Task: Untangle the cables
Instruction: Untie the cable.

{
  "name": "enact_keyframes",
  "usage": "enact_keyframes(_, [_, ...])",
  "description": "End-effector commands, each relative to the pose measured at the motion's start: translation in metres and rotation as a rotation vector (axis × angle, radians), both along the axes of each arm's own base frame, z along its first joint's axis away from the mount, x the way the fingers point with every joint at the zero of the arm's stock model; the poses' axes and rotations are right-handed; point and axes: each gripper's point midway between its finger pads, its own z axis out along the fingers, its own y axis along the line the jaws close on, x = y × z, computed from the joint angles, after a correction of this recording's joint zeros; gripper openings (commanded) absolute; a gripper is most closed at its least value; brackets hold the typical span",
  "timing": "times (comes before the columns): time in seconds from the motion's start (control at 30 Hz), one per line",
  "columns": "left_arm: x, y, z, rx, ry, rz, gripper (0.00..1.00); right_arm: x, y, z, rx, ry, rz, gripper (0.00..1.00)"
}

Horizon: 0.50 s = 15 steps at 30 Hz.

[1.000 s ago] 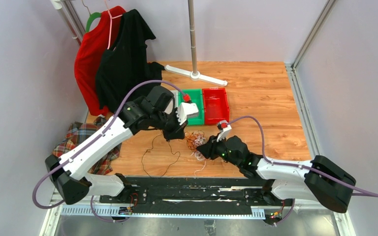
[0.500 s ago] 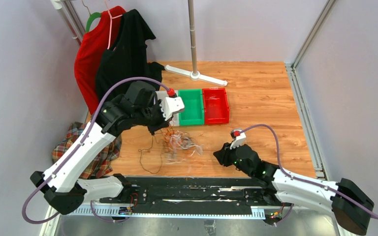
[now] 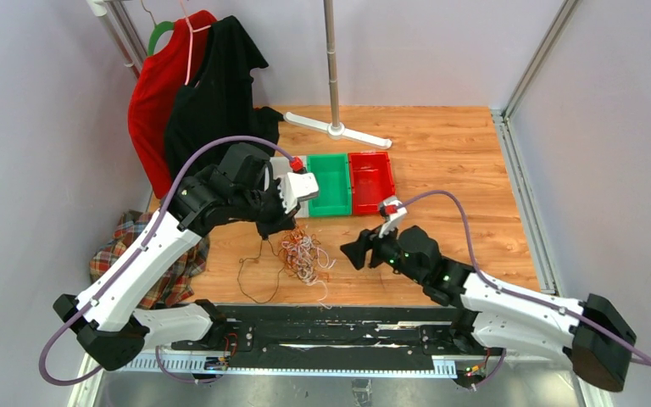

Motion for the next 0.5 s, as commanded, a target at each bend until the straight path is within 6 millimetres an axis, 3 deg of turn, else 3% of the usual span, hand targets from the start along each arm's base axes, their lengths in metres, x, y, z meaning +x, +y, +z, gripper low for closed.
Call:
enact_keyframes(0.0, [-0.005, -0.004, 0.011, -0.050, 0.006, -0.007, 0.01, -0.012, 0.054, 0.038, 0.095, -0.079, 0.194, 0.67])
enact_keyframes(0.27, [-0.007, -0.006, 0.009, -0.060, 0.026, -0.010, 0.01, -0.011, 0.111, 0.039, 0.169, -0.031, 0.297, 0.70])
enact_keyframes(0.4, [-0.008, -0.007, 0.008, -0.062, 0.028, -0.014, 0.01, -0.004, 0.121, 0.024, 0.159, 0.019, 0.274, 0.65])
enact_keyframes(0.47, [-0.009, -0.007, 0.009, -0.065, 0.028, -0.017, 0.01, 0.002, 0.120, 0.015, 0.156, 0.043, 0.232, 0.58])
